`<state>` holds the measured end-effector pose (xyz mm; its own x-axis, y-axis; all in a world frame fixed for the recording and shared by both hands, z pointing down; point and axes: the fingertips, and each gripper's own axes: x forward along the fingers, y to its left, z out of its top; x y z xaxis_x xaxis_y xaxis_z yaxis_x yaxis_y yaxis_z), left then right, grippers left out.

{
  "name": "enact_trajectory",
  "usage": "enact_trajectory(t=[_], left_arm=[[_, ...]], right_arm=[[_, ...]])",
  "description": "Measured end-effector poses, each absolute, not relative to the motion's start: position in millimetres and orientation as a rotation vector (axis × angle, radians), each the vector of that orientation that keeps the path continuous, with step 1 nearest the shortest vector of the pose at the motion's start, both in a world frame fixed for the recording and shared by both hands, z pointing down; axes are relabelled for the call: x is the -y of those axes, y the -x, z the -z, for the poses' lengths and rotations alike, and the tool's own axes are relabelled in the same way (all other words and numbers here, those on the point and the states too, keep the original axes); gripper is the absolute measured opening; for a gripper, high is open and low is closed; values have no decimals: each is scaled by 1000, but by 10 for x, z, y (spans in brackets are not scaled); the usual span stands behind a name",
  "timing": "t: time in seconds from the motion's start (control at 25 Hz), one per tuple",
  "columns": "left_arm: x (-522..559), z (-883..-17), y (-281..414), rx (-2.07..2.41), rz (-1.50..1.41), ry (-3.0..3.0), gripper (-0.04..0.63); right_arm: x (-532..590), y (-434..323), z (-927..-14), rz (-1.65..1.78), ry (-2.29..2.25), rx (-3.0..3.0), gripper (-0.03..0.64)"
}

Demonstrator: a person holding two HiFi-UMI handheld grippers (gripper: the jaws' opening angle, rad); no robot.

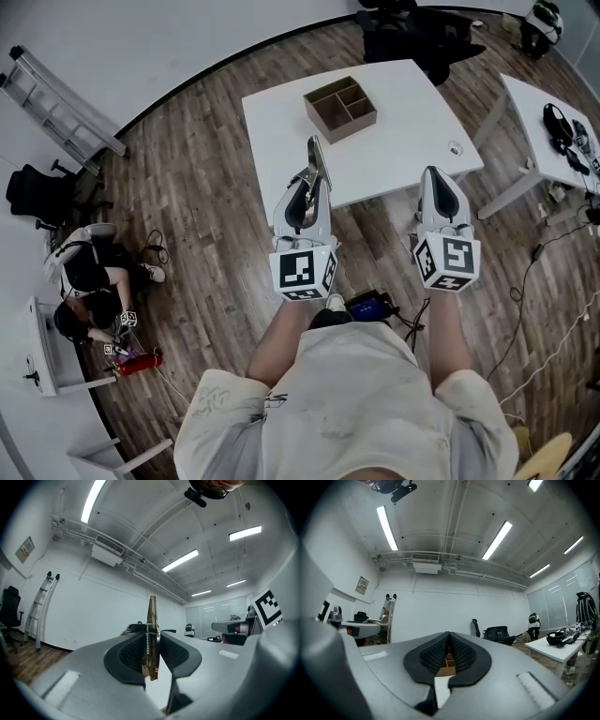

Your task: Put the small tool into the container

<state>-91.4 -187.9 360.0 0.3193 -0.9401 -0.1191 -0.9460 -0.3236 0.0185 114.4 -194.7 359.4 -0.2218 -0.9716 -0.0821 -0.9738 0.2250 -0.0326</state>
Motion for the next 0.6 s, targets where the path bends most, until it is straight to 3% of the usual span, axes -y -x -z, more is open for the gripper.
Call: enact_trajectory(t=[0.6], left_arm=[[2046, -3591, 880, -1754, -183, 2554, 106]], right_arm=[[2013, -1121, -3543, -68, 1944, -2396, 5]])
